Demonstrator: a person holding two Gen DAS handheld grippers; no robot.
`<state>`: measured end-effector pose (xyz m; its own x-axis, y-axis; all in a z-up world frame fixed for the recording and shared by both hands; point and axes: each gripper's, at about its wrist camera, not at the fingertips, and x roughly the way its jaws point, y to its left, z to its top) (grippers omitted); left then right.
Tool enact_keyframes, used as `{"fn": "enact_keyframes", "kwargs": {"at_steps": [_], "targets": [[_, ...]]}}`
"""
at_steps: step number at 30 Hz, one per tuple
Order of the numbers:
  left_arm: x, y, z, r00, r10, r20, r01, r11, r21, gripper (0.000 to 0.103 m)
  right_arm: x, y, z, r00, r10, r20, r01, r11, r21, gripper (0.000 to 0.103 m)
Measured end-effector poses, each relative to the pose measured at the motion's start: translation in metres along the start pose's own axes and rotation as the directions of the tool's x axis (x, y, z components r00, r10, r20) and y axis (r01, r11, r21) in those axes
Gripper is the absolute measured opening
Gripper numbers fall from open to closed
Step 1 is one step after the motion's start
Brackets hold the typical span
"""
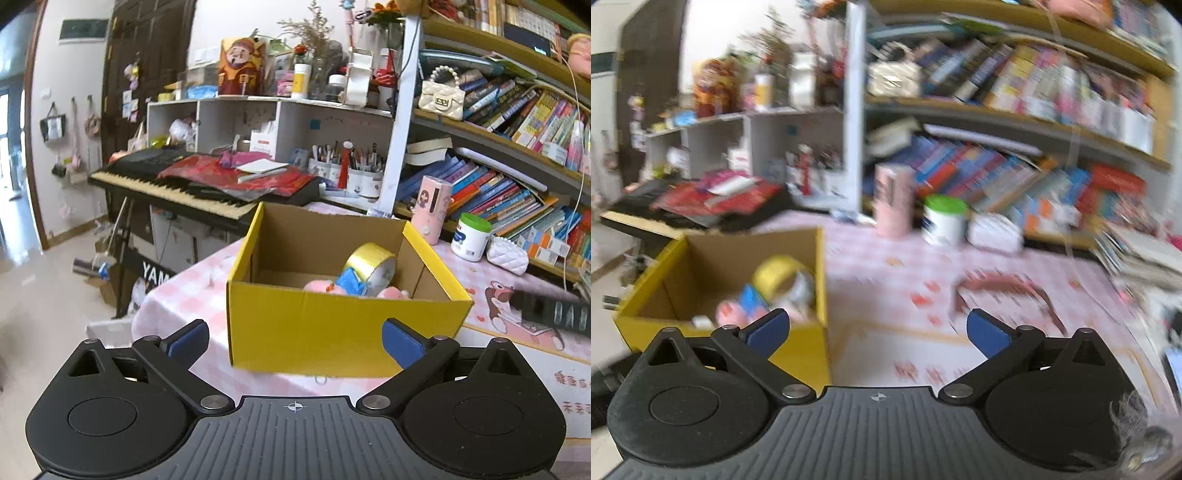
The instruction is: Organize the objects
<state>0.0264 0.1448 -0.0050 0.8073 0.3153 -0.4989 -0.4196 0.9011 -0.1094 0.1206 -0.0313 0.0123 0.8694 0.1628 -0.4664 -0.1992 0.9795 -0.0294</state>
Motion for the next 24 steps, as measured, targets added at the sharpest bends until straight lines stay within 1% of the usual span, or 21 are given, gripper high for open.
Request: {"fn": "enact_keyframes", "kwargs": {"at_steps": [2,3,5,8,14,24], "targets": [[-0.007,-0.001,-0.004,1.0,0.001,0.002,-0.001,1.0,-0.009,0.101,-0.008,-0.003,-0.017,0.998,-0.039,-0.039,0.04,0.999,0.002,0.103],[-0.011,-0.002,-0.007,1.0,-0.002,0.001,0.002,1.0,-0.012,0.102,-0.012,-0.004,-0.024,0.997,-0.047,-0.058,0.047,0.999,0.001,0.103],[-0.018,-0.006,-0.012,1.0,-0.013,0.003,0.013,1.0,-0.008,0.102,-0.021,-0.006,-0.041,0.993,-0.047,-0.104,0.047,0.999,-0.003,0.103],[-0.026,-0.017,-0.019,1.0,-0.03,-0.004,0.03,0.999,0.021,0.102,-0.034,-0.003,-0.059,0.989,-0.037,-0.142,0.035,0.999,-0.017,0.103],[-0.039,-0.039,-0.033,0.992,-0.121,-0.028,0.123,0.989,0.08,0.102,-0.06,-0.005,-0.078,0.986,-0.026,-0.163,0.025,1.0,-0.008,0.103],[-0.055,-0.069,-0.044,0.975,-0.221,-0.036,0.224,0.958,0.18,0.102,-0.08,-0.023,-0.084,0.983,-0.057,-0.173,0.067,0.996,0.055,0.103]]}}
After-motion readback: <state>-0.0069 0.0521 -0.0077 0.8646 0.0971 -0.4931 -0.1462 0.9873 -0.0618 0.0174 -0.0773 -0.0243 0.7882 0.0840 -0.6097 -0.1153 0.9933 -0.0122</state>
